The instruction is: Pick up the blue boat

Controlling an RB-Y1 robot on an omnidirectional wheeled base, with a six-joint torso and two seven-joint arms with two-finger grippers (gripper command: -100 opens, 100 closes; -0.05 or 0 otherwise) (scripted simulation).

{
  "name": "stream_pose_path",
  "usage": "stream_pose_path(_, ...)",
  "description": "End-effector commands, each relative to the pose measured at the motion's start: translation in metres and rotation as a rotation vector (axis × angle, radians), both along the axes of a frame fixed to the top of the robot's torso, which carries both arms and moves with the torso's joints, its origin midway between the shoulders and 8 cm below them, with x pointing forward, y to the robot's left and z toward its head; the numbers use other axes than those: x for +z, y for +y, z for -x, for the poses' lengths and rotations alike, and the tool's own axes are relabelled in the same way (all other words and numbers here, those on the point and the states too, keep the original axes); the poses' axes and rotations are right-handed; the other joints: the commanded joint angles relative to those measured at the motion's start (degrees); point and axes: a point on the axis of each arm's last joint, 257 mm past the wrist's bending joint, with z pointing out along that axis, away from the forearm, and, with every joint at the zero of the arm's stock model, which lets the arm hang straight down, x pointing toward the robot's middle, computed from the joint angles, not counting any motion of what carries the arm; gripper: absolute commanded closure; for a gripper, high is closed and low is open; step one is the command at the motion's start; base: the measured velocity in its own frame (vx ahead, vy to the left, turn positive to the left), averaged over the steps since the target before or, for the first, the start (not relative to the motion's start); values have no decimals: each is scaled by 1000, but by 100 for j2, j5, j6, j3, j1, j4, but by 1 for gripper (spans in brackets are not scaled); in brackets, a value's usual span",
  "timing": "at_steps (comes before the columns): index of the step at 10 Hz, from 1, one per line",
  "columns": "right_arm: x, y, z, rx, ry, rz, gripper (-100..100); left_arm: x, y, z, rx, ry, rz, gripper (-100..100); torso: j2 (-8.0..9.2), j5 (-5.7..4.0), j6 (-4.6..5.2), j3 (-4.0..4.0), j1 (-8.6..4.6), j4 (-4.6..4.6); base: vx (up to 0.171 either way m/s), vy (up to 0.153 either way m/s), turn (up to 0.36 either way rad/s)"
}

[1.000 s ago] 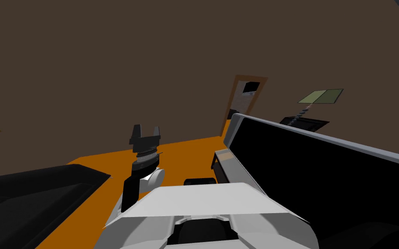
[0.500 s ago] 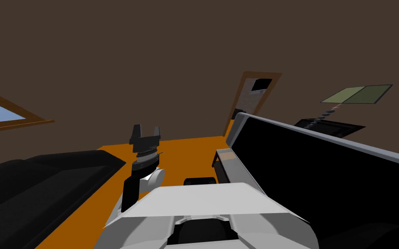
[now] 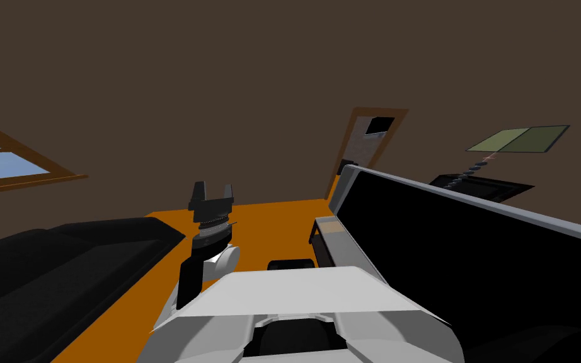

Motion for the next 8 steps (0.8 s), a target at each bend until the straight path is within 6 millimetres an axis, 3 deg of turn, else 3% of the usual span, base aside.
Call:
stream_pose_path(1, 0, 0, 0, 0, 0, 0, 100, 0, 0, 0, 0, 0, 0, 0, 0, 0, 0, 0, 0, 0, 0, 0, 0)
stream_pose_path(2, 0, 0, 0, 0, 0, 0, 100, 0, 0, 0, 0, 0, 0, 0, 0, 0, 0, 0, -2, 0, 0, 0, 0)
stream_pose_path(3, 0, 0, 0, 0, 0, 0, 0, 0, 0, 0, 0, 0, 0, 0, -1, 0, 0, -1, -3, -1, 0, 0, 0)
stream_pose_path(4, 10, -10, 3, 33, 0, 3, 100, 0, 0, 0, 0, 0, 0, 0, -1, 0, 0, -1, -3, -1, 109, -7, -288)
stream_pose_path(7, 18, -18, 5, 58, 4, 5, 100, 0, 0, 0, 0, 0, 0, 0, -56, 6, 1, -32, 19, -12, 124, 34, -142)
stream_pose_path(8, 19, -18, 5, 60, 3, 4, 0, 0, 0, 0, 0, 0, 0, 0, -35, 4, -2, -21, 11, -8, 11, 5, 7)
